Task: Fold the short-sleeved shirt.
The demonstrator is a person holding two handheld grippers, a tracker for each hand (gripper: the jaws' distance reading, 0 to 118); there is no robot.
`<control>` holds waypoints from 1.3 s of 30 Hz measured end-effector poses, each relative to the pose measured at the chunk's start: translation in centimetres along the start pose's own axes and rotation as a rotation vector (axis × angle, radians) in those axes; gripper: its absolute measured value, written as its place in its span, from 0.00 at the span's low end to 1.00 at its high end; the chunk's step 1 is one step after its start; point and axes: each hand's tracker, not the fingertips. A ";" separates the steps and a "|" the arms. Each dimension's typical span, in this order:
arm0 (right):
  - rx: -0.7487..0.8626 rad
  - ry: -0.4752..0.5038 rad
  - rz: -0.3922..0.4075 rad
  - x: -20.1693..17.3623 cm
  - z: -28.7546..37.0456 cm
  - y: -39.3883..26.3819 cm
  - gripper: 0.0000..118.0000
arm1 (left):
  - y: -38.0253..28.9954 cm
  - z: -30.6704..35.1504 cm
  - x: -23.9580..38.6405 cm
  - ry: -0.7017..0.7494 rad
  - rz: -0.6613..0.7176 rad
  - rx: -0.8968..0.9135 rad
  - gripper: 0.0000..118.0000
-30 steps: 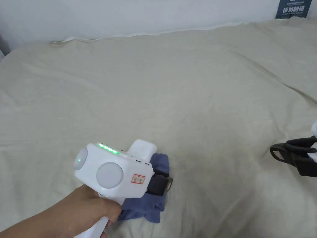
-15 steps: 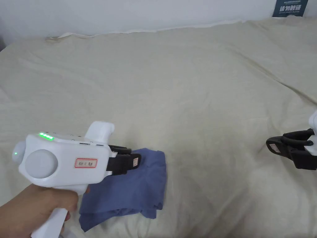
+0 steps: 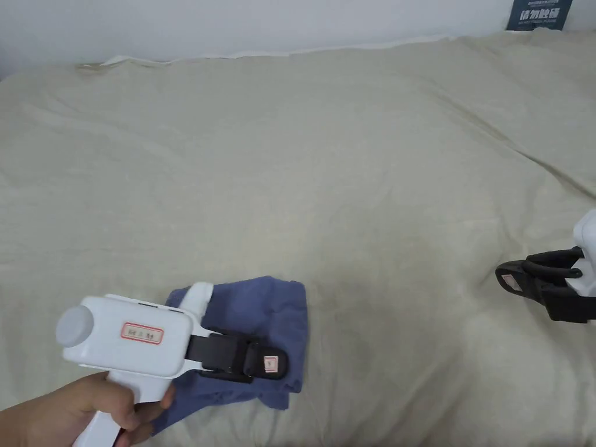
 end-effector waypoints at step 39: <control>-0.250 0.353 0.342 -16.1 -21.8 9.4 0.00 | -7.2 16.7 -3.8 0.298 0.142 0.288 0.00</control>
